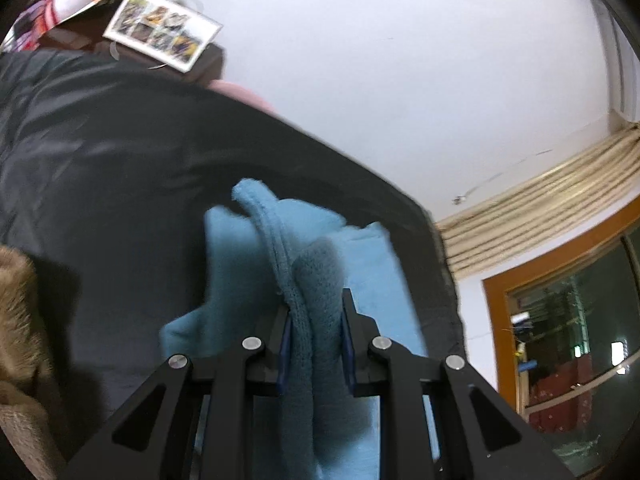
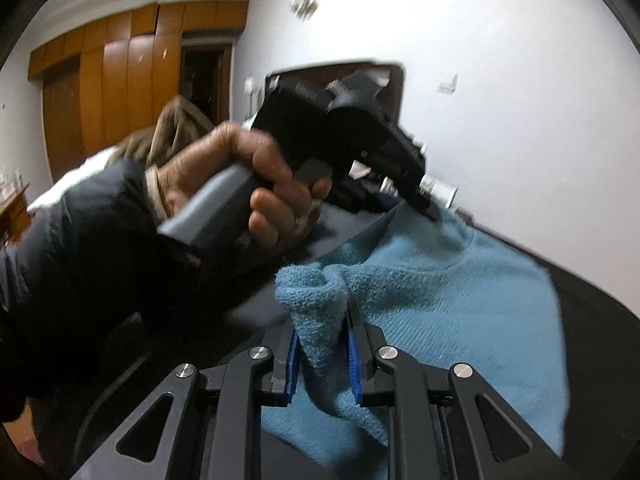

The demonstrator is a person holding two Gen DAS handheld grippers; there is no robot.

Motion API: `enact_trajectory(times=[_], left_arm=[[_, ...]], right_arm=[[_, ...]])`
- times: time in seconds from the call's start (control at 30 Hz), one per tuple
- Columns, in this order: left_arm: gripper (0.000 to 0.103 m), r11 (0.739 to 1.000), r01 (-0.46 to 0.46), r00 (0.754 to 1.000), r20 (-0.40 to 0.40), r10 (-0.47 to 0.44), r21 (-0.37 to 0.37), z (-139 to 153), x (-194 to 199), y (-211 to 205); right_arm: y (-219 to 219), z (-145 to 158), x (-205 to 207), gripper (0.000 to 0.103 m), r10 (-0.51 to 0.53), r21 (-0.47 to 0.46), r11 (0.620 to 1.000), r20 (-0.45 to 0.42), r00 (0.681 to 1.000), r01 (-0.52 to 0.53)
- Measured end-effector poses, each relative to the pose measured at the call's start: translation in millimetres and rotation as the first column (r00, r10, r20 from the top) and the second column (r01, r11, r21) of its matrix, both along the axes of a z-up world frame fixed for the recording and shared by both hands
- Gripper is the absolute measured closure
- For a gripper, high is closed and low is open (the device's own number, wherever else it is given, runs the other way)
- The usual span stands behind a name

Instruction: Fold clothes

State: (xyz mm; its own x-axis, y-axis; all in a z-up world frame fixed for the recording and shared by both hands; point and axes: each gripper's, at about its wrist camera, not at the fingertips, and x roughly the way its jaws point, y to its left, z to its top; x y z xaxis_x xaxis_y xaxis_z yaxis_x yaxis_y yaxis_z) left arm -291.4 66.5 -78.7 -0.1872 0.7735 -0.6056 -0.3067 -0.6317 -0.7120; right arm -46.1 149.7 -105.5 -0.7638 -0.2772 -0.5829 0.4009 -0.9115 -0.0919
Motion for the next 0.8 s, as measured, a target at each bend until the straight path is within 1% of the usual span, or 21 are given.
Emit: enact_trajectory(times=[0.13,0.2,0.3,0.5,0.57,0.63,0.73,0.8], left_arm=[[0.080,1.000,-0.030,0.998,0.047,0.030,0.003,-28.9,-3.1,-16.9],[0.080,0.999,-0.037,0.997,0.064,0.036,0.022,-36.9,-4.9,-22.1],[0.080,0.999,-0.039,0.998,0.052,0.037,0.034,-35.3,-3.3,-23.8],[0.080,0.997,-0.055,0.998,0.013,0.054,0.053,-21.7,3.4,-34.6],[0.080,0.997,-0.063,0.998,0.005,0.063,0.039,-20.2,6.3,-38.3],[0.080,0.997,-0.072,0.997,-0.001,0.072,0.019,-19.4,8.7,-40.9],[0.080,0.996,-0.089,0.996,0.011,0.089,-0.010,-23.5,14.0,-37.6],[0.080,0.995,-0.098,0.995,0.020,0.098,-0.016,-27.5,16.3,-37.9]], right_arm=[[-11.8,-20.8,-4.3,0.082,0.013,0.044,0.999,0.052,0.999,-0.016],[-14.5,-21.9,-5.1,0.082,0.015,0.050,0.999,0.057,0.998,-0.018],[-16.6,-19.0,-3.8,0.082,0.014,0.042,0.999,0.050,0.999,-0.016],[-16.8,-9.1,9.0,0.082,0.036,0.009,0.999,0.021,0.999,-0.036],[-17.0,-9.4,8.9,0.082,0.051,0.018,0.999,0.017,0.999,-0.051],[-21.6,-13.3,9.9,0.082,0.072,0.038,0.997,0.033,0.997,-0.073],[-20.9,-24.7,13.4,0.082,0.092,0.071,0.993,0.067,0.993,-0.097],[-22.7,-30.9,14.5,0.082,0.104,0.095,0.989,0.085,0.991,-0.112]])
